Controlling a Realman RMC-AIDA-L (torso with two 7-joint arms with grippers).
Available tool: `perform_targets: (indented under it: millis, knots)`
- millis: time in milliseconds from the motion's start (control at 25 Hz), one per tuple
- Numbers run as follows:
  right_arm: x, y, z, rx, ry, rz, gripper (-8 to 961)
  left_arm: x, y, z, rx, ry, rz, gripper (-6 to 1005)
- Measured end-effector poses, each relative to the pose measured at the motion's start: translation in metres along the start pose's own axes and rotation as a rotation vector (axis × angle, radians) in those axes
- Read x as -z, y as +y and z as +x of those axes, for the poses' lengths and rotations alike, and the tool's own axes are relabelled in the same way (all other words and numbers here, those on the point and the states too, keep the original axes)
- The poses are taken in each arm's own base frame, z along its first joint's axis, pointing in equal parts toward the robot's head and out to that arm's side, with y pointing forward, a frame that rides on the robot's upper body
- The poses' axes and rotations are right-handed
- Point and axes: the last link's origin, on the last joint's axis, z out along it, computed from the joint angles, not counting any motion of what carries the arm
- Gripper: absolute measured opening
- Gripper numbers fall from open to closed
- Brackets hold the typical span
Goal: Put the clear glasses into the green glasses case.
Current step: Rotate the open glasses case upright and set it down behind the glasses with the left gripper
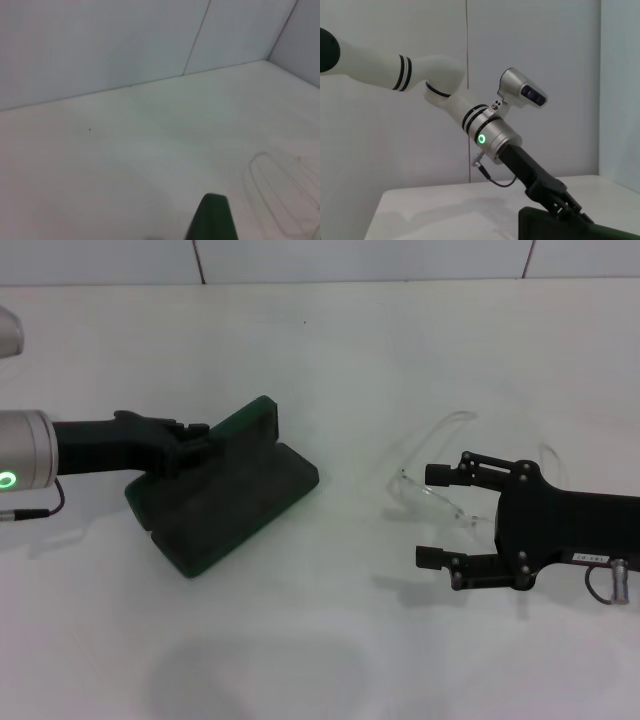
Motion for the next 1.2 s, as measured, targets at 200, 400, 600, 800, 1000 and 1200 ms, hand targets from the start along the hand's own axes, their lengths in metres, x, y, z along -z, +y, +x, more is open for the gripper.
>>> perform_targets:
  millis: [200, 400, 600, 800, 1000, 1200]
  knots:
    - [0.002, 0.003, 0.001, -0.008, -0.003, 0.000, 839, -0.002, -0.001, 0.014, -0.048, 0.024, -0.004, 268]
    - [0.004, 0.006, 0.004, -0.016, -0.003, 0.004, 839, -0.009, 0.002, 0.037, -0.148, 0.080, -0.014, 219]
    - [0.007, 0.011, 0.006, -0.018, -0.009, 0.004, 839, -0.021, 0.006, 0.062, -0.372, 0.164, 0.000, 215]
    - [0.009, 0.021, 0.008, -0.012, -0.039, -0.019, 839, -0.041, 0.016, 0.077, -0.575, 0.211, -0.041, 215]
    - [0.010, 0.025, 0.011, -0.011, -0.044, -0.018, 839, -0.067, 0.027, 0.090, -0.716, 0.138, -0.071, 214]
    - [0.010, 0.027, 0.013, -0.003, -0.044, -0.016, 838, -0.093, 0.040, 0.091, -0.822, 0.036, -0.091, 214]
